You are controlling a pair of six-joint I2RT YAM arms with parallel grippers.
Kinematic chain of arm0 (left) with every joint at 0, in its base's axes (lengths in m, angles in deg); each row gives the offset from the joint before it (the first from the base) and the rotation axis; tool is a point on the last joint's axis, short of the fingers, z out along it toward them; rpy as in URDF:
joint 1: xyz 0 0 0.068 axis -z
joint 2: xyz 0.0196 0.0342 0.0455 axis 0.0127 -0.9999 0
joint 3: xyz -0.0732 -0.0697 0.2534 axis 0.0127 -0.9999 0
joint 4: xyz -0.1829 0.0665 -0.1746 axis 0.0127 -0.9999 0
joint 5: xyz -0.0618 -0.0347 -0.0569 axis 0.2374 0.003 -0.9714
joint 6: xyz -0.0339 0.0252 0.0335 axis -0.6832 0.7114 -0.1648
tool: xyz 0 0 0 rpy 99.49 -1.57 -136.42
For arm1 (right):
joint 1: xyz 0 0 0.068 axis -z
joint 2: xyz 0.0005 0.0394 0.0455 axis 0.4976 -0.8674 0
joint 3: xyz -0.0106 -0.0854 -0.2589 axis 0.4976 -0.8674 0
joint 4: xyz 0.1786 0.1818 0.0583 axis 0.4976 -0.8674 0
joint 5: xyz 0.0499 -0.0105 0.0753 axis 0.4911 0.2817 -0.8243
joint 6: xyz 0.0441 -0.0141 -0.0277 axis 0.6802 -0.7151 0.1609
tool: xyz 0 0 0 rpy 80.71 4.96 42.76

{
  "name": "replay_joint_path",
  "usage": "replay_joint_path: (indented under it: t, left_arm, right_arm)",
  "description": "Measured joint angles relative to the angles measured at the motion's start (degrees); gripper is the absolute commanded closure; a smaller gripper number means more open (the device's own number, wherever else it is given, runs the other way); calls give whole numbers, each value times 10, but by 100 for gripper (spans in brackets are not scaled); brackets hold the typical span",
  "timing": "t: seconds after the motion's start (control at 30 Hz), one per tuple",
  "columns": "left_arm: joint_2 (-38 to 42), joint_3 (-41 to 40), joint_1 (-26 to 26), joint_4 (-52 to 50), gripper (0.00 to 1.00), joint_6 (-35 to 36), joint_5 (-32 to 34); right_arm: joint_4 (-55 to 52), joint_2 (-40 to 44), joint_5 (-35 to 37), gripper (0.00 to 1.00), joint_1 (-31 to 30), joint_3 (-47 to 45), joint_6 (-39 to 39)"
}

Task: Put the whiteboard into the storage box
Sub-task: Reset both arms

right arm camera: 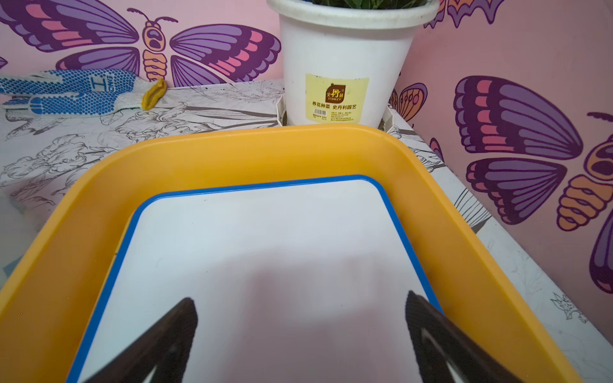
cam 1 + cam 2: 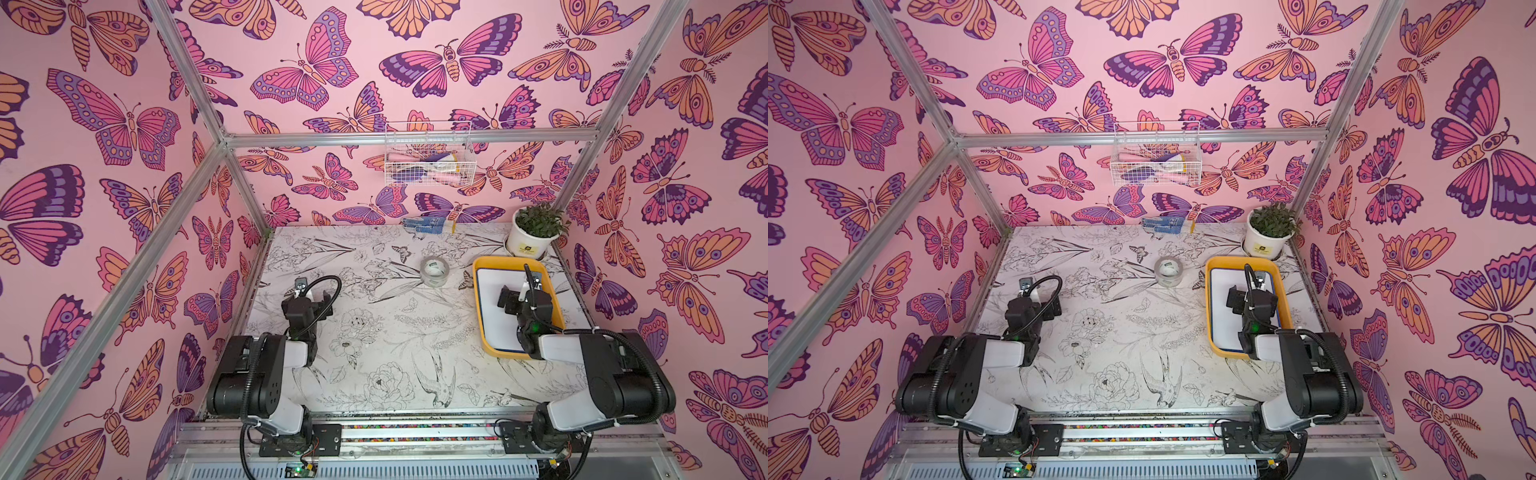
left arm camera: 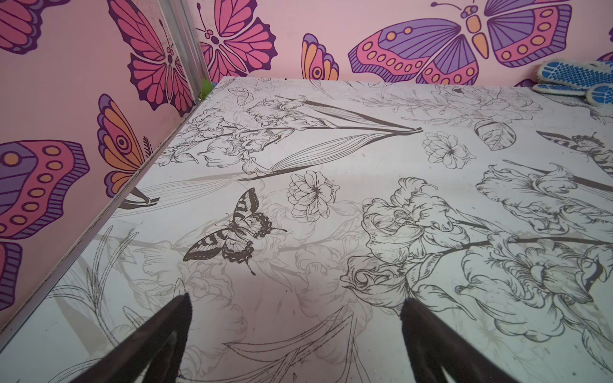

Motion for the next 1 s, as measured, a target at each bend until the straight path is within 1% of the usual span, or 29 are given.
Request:
replay_joint_path:
  t: [0.53,0.73,1.0]
  left_arm:
    - [0,0,0,0,0,0,0]
    - [0,0,0,0,0,0,0]
    - [0,0,0,0,0,0,0]
  right_arm:
    - [1,0,0,0,0,-1,0]
    - [17,0,0,0,0,-23,0]
    - [13,0,1,0,0,-20,0]
